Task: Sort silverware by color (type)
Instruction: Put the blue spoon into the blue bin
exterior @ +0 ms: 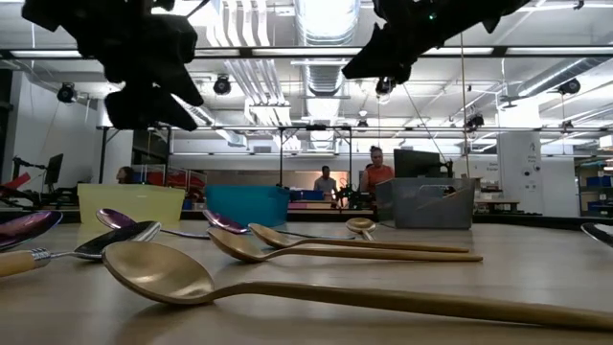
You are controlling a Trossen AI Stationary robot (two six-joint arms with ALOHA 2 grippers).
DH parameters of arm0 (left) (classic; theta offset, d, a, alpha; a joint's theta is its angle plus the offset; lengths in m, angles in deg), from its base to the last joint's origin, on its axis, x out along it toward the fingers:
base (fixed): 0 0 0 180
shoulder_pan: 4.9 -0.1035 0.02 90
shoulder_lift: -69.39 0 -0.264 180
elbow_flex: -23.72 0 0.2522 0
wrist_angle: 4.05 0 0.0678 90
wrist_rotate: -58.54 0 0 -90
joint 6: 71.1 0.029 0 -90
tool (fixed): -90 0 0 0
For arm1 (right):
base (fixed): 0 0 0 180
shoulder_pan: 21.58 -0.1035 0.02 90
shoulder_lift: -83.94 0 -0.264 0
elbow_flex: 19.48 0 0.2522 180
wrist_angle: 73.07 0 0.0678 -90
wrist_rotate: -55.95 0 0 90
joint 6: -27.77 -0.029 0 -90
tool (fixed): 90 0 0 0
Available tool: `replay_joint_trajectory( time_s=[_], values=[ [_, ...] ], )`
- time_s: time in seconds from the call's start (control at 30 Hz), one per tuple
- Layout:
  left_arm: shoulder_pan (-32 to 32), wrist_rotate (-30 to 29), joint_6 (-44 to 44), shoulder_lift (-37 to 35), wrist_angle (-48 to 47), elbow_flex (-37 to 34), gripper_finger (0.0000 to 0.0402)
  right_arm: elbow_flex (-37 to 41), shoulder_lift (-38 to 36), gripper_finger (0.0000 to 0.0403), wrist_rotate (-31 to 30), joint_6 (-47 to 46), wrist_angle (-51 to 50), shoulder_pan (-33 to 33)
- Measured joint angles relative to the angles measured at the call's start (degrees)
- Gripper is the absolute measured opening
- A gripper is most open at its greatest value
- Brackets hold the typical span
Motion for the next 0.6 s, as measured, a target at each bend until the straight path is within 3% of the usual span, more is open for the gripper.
replay_joint_trajectory(
  time_s=[0.33, 0.6],
  values=[
    [9.30, 10.94, -28.03, 1.95, -0.43, 0.06, 0.0162, 2.41, 0.20, 0.0068, -0.04, 4.89, 0.41, -0.22],
    [17.18, 12.08, -41.94, 7.50, -5.01, 4.56, 0.0162, 3.00, 0.24, 0.0068, -0.07, 7.85, 2.59, 0.16]
  ],
)
